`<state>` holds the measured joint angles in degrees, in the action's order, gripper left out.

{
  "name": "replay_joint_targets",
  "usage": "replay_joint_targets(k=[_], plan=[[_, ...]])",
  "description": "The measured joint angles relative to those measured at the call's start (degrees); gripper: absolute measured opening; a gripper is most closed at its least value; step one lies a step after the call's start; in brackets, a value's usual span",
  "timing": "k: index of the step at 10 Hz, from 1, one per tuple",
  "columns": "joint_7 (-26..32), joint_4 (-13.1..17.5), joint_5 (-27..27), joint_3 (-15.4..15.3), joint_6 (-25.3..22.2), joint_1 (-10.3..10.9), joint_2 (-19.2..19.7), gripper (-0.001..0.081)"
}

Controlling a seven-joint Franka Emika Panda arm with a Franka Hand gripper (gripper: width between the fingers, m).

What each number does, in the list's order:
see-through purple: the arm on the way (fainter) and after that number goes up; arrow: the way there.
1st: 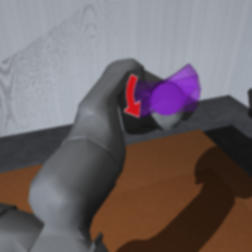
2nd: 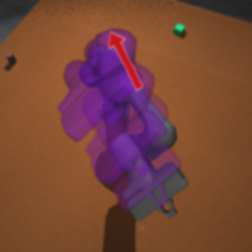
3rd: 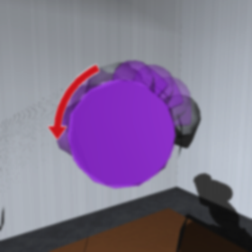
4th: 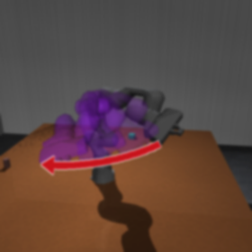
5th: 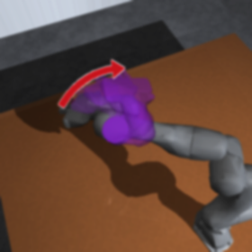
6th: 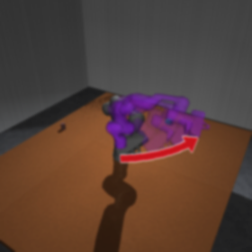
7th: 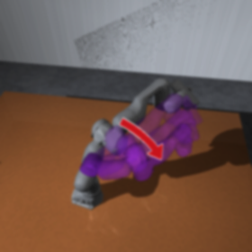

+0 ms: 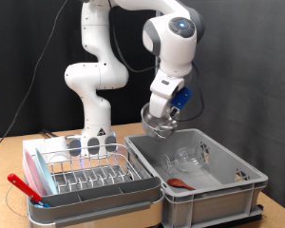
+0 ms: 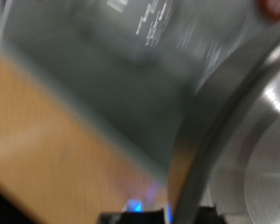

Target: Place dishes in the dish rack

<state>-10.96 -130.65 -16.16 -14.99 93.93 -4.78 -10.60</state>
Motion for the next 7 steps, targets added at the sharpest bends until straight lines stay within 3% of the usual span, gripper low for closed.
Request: replay_joint_targets(k=[2,3,4,5,6,7], plan=[[10.17,2.56,4.61,1.86,-11.94,-0.25,-0.60,0.0027],[13.81,3.58,6.23,3.00,-15.68,-0.66,-0.79,0.0027],[15.72,3.85,7.34,4.13,-16.89,-1.36,-1.30,0.0027],[15.57,3.25,8.22,5.18,-15.21,-2.37,-2.24,0.0027],[14.80,0.80,8.38,5.45,-12.18,-3.34,-5.00,0.0027],[15.61,1.07,8.37,5.29,-13.72,-3.22,-4.57,0.0027]])
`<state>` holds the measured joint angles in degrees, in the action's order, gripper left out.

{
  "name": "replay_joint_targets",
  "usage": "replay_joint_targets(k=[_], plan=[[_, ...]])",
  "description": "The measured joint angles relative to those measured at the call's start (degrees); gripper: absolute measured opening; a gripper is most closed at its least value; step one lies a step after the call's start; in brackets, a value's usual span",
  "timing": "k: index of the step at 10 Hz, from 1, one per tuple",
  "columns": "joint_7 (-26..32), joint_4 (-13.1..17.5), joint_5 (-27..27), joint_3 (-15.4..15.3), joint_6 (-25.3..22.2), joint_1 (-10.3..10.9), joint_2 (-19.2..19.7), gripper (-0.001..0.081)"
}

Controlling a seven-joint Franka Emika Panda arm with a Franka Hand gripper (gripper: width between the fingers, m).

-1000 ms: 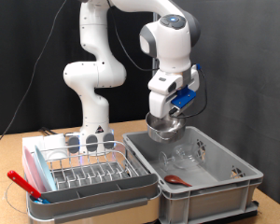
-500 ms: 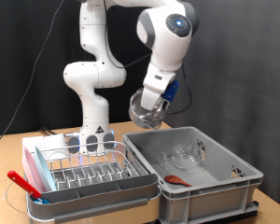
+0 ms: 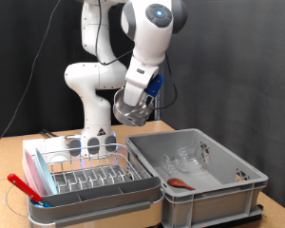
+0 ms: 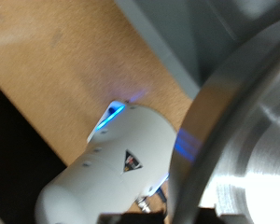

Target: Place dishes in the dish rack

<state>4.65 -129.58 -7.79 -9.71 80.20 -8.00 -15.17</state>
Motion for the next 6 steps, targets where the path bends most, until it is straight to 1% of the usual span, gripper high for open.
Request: replay_joint_targets(k=[1,2,4,6], plan=[[1.54,0.21,0.78,-0.08,-1.95,0.04,0.66,0.0027],[3.45,0.20,2.66,0.04,-4.17,-0.05,1.23,0.0027],[6.00,-0.39,6.55,1.11,-4.91,-0.98,2.49,0.0027],[10.31,-0.86,9.37,3.00,-4.89,-2.35,3.61,0.0027]])
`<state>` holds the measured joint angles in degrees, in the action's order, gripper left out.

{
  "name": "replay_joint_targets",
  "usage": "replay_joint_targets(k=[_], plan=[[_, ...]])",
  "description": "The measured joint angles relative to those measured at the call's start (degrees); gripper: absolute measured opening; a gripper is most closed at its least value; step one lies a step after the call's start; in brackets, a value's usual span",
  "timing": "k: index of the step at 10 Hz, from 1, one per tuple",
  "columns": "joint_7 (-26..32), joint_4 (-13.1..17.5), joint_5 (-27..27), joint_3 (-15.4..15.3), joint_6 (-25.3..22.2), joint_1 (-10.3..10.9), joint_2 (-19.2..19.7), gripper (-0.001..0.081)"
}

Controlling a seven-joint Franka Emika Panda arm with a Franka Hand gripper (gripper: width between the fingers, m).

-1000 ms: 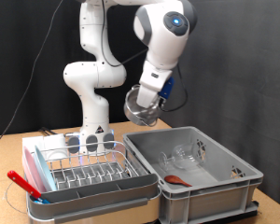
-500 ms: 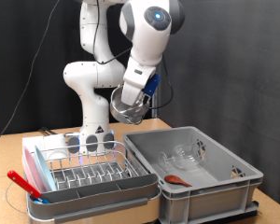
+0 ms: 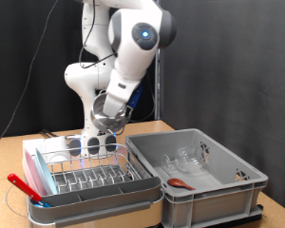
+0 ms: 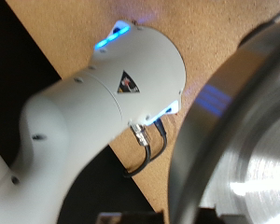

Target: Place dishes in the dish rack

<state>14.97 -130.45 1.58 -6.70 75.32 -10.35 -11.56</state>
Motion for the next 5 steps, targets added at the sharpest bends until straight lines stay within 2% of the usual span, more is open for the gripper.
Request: replay_joint_targets(k=[3,5], plan=[[8.61,-0.47,2.55,2.00,0.12,-0.88,1.04,0.0027],[9.66,-1.51,3.24,2.26,0.61,-0.96,2.30,0.0027]])
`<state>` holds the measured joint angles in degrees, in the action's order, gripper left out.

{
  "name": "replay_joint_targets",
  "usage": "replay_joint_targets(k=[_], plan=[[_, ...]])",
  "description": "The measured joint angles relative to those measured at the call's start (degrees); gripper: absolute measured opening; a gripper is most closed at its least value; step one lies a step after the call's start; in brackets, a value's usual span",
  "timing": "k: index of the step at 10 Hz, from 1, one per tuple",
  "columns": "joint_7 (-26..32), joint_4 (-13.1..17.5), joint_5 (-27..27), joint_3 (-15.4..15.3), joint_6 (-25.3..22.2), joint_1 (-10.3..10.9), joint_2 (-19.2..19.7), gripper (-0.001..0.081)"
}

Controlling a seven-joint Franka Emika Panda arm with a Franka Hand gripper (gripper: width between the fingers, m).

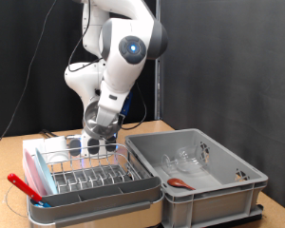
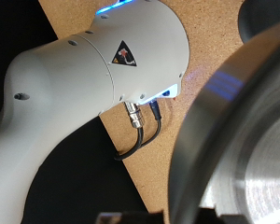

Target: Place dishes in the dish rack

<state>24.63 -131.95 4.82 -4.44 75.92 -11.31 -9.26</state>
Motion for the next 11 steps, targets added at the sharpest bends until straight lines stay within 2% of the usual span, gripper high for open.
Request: replay_joint_targets(k=[3,6,11], plan=[[-1.17,-2.02,2.06,0.02,4.63,-0.20,2.11,0.0027],[-1.73,-2.32,2.79,0.16,7.50,-0.79,4.16,0.0027],[-3.16,-1.80,3.85,0.26,8.36,-1.22,8.45,0.0027]])
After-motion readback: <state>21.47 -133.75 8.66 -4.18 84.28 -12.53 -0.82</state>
